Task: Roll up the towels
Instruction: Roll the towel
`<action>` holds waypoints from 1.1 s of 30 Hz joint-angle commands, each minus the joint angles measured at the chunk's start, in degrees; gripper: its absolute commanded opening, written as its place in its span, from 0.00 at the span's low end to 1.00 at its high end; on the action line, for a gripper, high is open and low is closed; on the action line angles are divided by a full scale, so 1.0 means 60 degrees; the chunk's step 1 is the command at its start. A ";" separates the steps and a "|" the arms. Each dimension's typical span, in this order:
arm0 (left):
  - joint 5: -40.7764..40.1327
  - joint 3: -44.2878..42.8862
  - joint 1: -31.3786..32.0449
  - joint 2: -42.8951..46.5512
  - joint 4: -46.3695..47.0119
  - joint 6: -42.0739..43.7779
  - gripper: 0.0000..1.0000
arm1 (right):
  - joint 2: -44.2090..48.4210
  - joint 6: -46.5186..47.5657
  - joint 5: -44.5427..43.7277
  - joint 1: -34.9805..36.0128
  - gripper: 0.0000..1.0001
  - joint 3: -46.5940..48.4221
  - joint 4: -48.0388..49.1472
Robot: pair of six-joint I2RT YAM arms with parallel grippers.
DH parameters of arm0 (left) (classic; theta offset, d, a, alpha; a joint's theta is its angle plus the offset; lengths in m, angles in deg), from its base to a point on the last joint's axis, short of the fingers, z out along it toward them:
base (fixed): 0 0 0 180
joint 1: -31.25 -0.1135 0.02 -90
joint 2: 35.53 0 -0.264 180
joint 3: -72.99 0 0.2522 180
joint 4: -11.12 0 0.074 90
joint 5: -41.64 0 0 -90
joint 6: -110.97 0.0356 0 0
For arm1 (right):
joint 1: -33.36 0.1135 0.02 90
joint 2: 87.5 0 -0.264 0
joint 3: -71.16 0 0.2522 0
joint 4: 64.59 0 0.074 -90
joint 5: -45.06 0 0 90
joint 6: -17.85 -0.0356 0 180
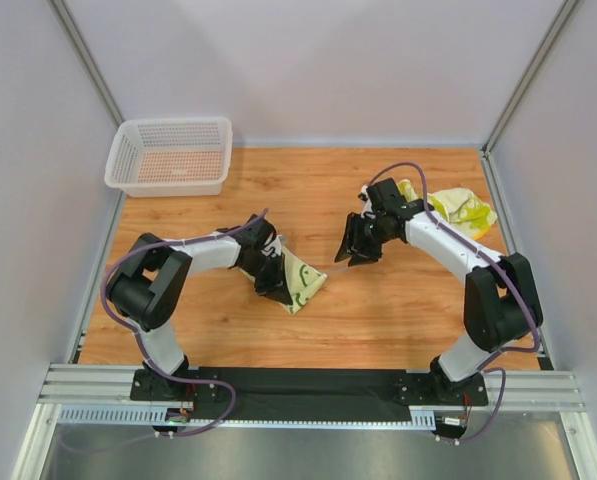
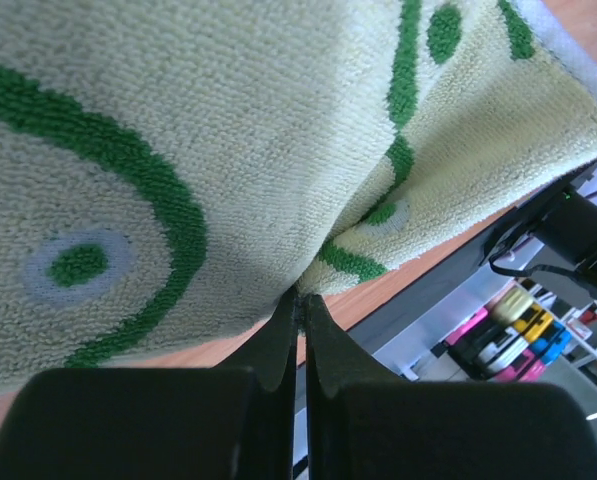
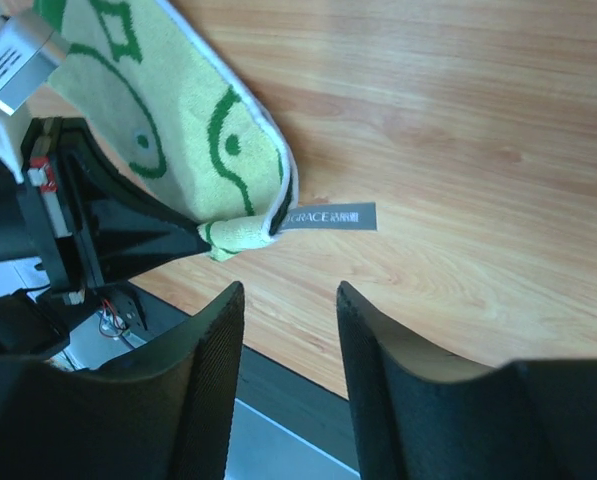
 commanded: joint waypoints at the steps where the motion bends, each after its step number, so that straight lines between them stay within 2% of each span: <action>1: 0.0223 0.0195 -0.0090 -0.0029 0.0356 -0.0449 0.00 | 0.0717 0.0205 0.0698 0.0088 0.45 -0.0377 0.0957; 6: 0.0193 0.0576 -0.0427 0.0322 0.0634 -0.0916 0.00 | 0.0936 0.0556 0.0919 0.0512 0.53 -0.0524 0.0958; 9: 0.0281 0.0620 -0.0589 0.0235 0.0678 -0.0976 0.00 | 0.1112 0.0193 0.1385 0.0615 0.53 0.0191 0.0463; 11: 0.0325 0.0518 -0.0589 0.0177 0.0693 -0.0991 0.00 | 0.1142 -0.0450 0.1563 0.0615 0.55 0.1770 -0.0021; 13: 0.0412 0.0387 -0.0589 0.0074 0.0722 -0.1020 0.00 | 0.1011 -0.1899 0.1404 0.0645 0.60 0.3218 -0.0943; 16: 0.0442 0.0080 -0.0589 -0.0087 0.0548 -0.0831 0.00 | 0.0574 -0.3701 0.0819 0.0776 0.70 0.7034 -0.2202; 17: 0.0399 -0.0023 -0.0589 -0.0131 0.0402 -0.0743 0.00 | 0.0426 -0.4126 0.0483 0.0849 0.88 0.8035 -0.2685; 18: 0.0355 -0.0126 -0.0589 -0.0204 0.0255 -0.0626 0.00 | 0.0265 -0.5233 -0.0419 0.1024 1.00 0.8930 -0.3792; 21: 0.0194 -0.0478 -0.0589 -0.0277 -0.0331 -0.0143 0.00 | -0.0336 -0.6572 -0.1232 0.1186 1.00 1.2062 -0.5264; 23: 0.0062 -0.0654 -0.0589 -0.0380 -0.0683 0.0063 0.00 | 0.0069 -0.7496 -0.1147 0.1172 1.00 1.2323 -0.4759; 28: -0.0012 -0.0990 -0.0589 -0.0775 -0.1122 0.0386 0.00 | 0.1405 -0.9577 -0.1249 0.0967 1.00 1.0726 -0.2560; 31: -0.0041 -0.1152 -0.0589 -0.0966 -0.1109 0.0415 0.00 | 0.1187 -0.9727 -0.1147 0.0631 1.00 1.1499 -0.2485; 33: -0.0026 -0.1225 -0.0589 -0.1126 -0.1108 0.0415 0.00 | 0.0997 -0.9828 -0.0828 0.0412 1.00 1.1430 -0.2530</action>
